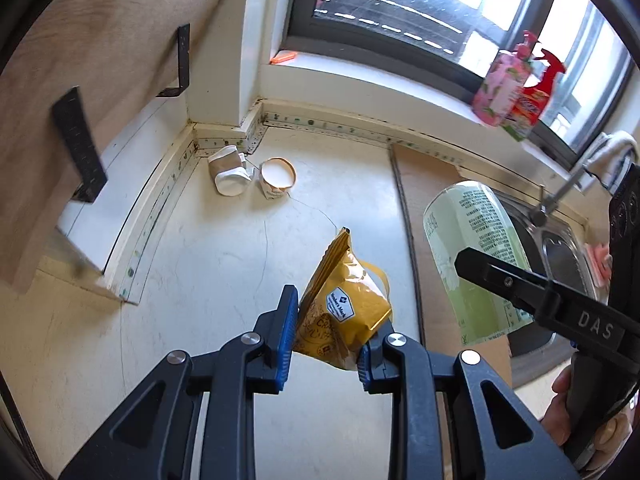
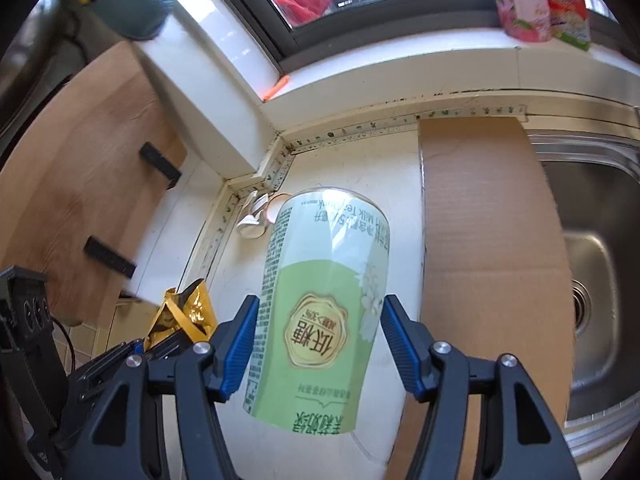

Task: Collect trash
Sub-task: 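Carry both tools down over the bin and open them, dropping snack bag and cup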

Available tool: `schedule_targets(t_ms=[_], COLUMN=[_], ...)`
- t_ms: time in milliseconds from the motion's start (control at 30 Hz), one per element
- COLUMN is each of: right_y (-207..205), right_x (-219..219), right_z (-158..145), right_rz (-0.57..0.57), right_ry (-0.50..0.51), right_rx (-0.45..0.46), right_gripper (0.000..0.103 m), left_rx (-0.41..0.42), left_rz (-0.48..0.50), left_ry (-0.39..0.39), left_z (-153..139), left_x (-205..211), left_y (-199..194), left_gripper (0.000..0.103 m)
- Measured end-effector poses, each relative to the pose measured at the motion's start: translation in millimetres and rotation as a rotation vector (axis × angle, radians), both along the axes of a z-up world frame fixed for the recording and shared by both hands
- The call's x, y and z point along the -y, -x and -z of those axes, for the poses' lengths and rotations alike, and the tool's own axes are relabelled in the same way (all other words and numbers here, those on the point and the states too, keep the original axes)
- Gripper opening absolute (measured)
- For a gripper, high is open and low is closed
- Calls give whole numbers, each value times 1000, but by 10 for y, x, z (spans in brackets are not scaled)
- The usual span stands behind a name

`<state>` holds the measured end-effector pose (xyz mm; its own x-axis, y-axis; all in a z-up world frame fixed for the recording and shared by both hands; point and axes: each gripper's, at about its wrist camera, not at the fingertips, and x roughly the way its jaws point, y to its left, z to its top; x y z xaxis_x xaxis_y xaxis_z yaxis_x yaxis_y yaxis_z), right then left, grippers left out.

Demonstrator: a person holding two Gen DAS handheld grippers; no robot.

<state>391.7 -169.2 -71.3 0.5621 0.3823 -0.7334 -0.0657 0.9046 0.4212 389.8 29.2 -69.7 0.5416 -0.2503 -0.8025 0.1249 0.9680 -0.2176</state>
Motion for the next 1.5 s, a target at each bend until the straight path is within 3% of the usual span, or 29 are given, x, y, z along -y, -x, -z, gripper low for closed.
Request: schedule_targets(t_ms=[300,733,1167,1333,1500], right_y=[1190,2405,2873,2893,2838], right_x=[-300,-619,-534,-503,-468], right_z=[-193,115,866,1427,2191], right_rz=[41,58,46,23,-9], right_ry=[28,42,85,105,130], right_rx=[59,18,-183,-282,-373], right_gripper=[62,62,62,62,62], left_rx=[41,28,-173,-245,-333], left_rz=[106,226,234,213,161], left_ry=[46,47,35,18,15], left_z=[-166,43,966,1512,2278], left_x=[-243,-351,-183,-135,-121], left_y=[981,2144,2580,2598,2612], left_gripper=[24,24,24,24,24])
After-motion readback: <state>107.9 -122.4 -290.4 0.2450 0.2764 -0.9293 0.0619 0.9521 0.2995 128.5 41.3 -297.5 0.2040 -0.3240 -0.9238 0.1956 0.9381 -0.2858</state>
